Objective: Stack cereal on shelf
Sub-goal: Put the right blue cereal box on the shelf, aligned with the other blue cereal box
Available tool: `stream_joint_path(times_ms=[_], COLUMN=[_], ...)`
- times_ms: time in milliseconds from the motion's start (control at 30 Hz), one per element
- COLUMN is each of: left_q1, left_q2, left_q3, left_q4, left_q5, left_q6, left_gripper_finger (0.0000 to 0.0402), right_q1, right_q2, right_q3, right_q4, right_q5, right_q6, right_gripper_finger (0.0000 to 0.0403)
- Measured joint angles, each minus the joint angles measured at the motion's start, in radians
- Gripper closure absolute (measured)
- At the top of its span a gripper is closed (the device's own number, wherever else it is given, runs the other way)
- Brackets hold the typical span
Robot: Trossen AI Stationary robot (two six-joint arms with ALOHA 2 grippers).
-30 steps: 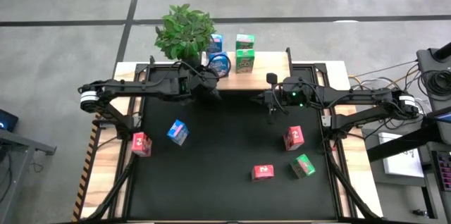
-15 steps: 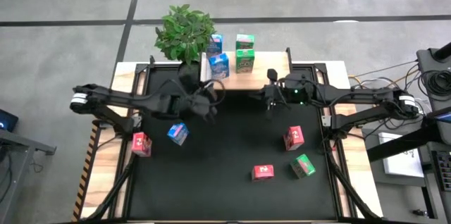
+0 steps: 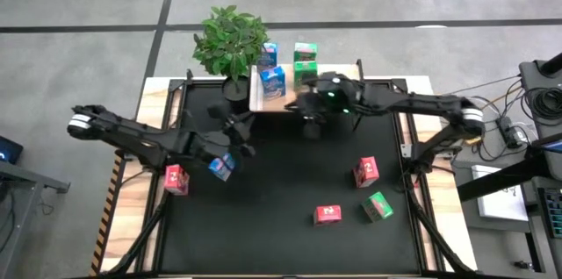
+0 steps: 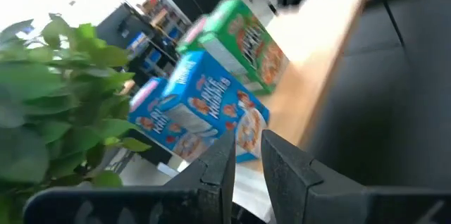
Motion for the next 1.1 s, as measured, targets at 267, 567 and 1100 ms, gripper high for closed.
stream_joint_path(times_ms=[267, 567, 1100], left_q1=[0.001, 0.001, 0.000], left_q2=[-0.163, -0.256, -0.243], left_q3=[-0.172, -0.224, -0.225], left_q4=[0.216, 0.213, 0.210], left_q5=[0.001, 0.001, 0.002], left_q6=[0.106, 0.090, 0.080], left_gripper_finger=[0.0348, 0.0348, 0.0348], right_q1=[-0.069, -0.113, -0.115], right_q2=[0.234, 0.377, 0.412], right_q3=[0.247, 0.391, 0.439], right_q4=[-0.070, -0.068, -0.045], right_q5=[-0.047, -0.042, 0.143], right_q6=[-0.172, -0.246, -0.204], right_gripper_finger=[0.0394, 0.0394, 0.0394])
